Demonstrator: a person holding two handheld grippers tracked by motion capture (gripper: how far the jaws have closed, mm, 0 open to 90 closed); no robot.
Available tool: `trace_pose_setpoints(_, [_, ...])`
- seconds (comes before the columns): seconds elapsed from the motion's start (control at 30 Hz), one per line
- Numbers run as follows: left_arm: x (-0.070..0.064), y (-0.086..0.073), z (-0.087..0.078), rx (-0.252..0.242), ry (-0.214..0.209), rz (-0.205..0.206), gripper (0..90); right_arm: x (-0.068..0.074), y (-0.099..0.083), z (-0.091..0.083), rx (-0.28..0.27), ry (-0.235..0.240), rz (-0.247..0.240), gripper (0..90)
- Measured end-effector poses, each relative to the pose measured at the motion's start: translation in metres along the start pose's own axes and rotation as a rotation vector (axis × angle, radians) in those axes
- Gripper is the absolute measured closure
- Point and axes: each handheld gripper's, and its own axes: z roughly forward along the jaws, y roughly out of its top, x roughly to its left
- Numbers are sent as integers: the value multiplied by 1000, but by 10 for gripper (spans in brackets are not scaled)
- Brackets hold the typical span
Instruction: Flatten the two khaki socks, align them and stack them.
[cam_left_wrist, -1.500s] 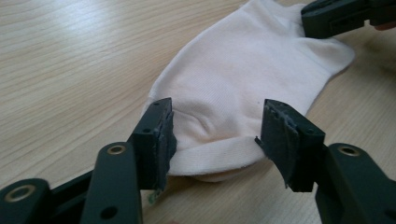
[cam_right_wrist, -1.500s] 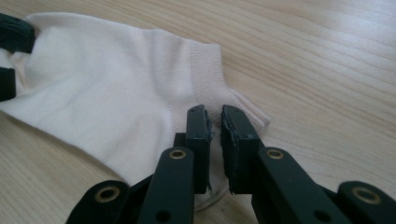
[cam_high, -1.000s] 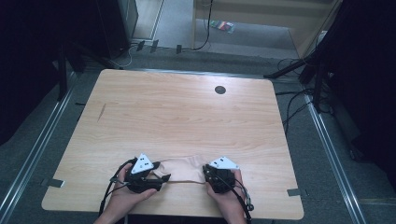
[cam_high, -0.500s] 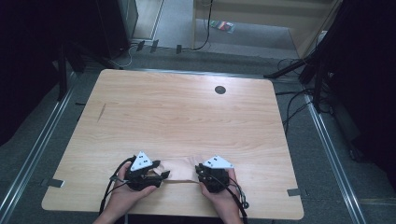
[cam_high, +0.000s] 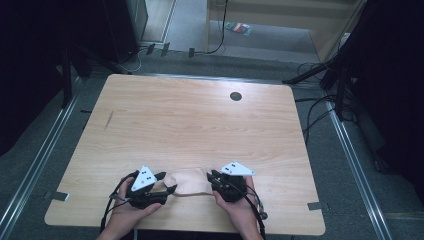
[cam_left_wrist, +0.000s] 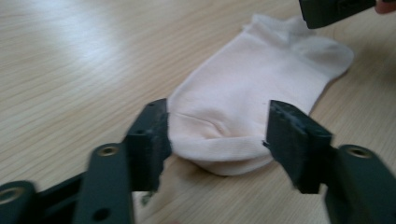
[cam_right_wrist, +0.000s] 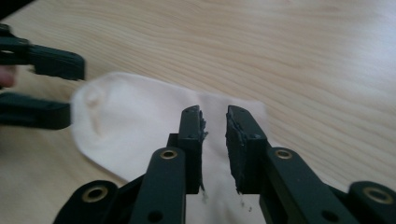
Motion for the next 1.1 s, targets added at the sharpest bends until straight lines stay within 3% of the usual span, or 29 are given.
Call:
trace_pose_setpoints(0.1, [3, -2, 2, 28, -23, -25, 623, 13, 7, 13, 26, 32, -48, 868])
trace_pose_setpoints(0.2, [-1, -5, 6, 81, -12, 2, 664, 19, 9, 33, 64, 44, -62, 896])
trace_pose_setpoints(0.27, [-1, -7, 8, 119, -33, 14, 662, 19, 8, 47, 101, 36, -53, 900])
trace_pose_setpoints(0.37, [0, -9, 7, 116, -44, 24, 630, 13, 6, 56, 118, 5, -20, 900])
trace_pose_setpoints(0.47, [2, -8, 7, 117, -38, 22, 608, 7, 5, 56, 96, -1, 43, 900])
trace_pose_setpoints(0.53, [3, -7, 7, 110, -30, 7, 562, 7, 5, 55, 97, 4, 24, 900])
trace_pose_setpoints(0.67, [11, -4, -2, 4, -48, -54, 502, 6, 7, 48, 67, 29, 10, 843])
trace_pose_setpoints(0.77, [17, -1, -11, -84, -44, -74, 407, 4, 9, 39, 27, 33, 10, 733])
trace_pose_setpoints(0.83, [21, -1, -15, -119, -38, -97, 343, 2, 12, 32, -11, 32, 3, 597])
trace_pose_setpoints(0.93, [27, 2, -20, -100, 0, -132, 178, -1, 15, 22, -41, 16, -21, 337])
trace_pose_setpoints(0.97, [28, 2, -21, -101, 15, -135, 105, -1, 16, 17, -48, -14, -32, 203])
trace_pose_setpoints(1.0, [29, 2, -24, -104, 30, -137, 88, -2, 16, 15, -48, -34, -35, 117])
trace_pose_setpoints(1.07, [33, 3, -28, -105, 44, -149, 22, -6, 16, 9, -34, -63, -35, 0])
trace_pose_setpoints(1.1, [36, 3, -30, -110, 37, -161, 5, -9, 15, 6, -29, -65, -26, 0])
